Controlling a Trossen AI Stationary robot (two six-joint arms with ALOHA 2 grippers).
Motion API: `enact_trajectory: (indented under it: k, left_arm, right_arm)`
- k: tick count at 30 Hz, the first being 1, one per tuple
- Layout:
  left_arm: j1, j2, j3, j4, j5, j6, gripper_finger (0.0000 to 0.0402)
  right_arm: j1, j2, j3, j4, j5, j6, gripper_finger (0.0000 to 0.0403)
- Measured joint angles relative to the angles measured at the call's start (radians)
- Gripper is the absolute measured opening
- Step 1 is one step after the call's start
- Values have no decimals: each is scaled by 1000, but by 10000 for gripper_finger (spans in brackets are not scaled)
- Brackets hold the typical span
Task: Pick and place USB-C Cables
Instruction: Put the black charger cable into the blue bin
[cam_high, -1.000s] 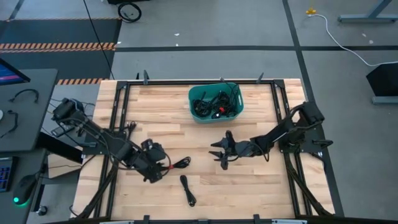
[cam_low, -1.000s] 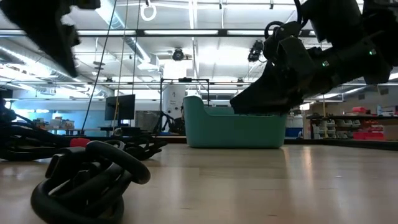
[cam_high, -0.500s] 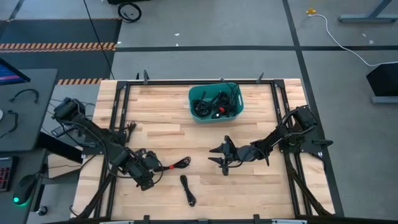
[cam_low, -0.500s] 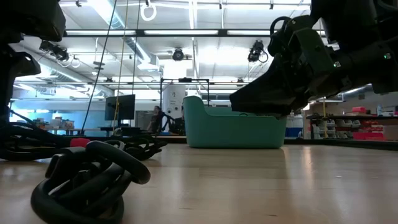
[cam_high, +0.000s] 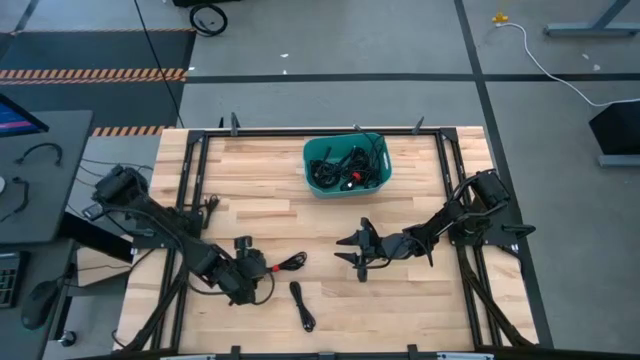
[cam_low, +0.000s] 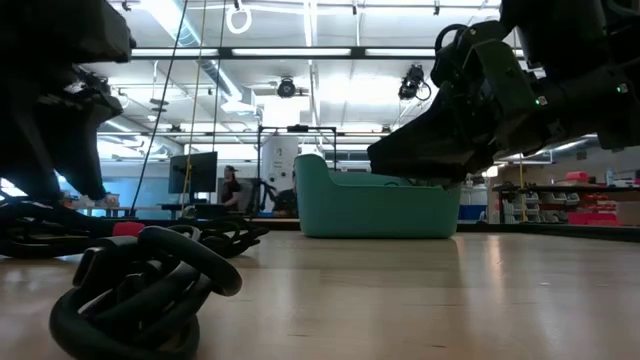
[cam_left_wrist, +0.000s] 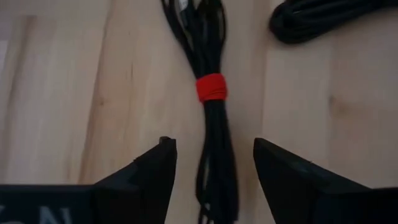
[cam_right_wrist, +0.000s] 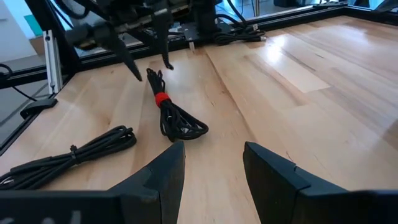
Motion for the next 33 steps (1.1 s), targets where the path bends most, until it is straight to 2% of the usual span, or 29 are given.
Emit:
enact_trajectory:
  k: [9,12,17,23,27,33]
  left_arm:
    - [2,84,0,50,-89,-48,188]
    - [13,128,0,122,-77,-48,175]
    - [57,205,4,198,6,-94,137]
    - [105,211,4,204,74,-191,35]
    - [135,181,13,202,102,-246,30]
    - [217,85,101,211,14,-254,29]
  right_arm:
    - [0,0,0,-2,0,-4,168]
    - [0,0,0,-2,0,-6,168]
    - [30,0,-1,-13,9,-6,167]
    - [97,-16,-42,-23,119,1,160]
    - [158,-74,-125,-22,213,62,155]
    - [267,-197,-271,-16,378,174,153]
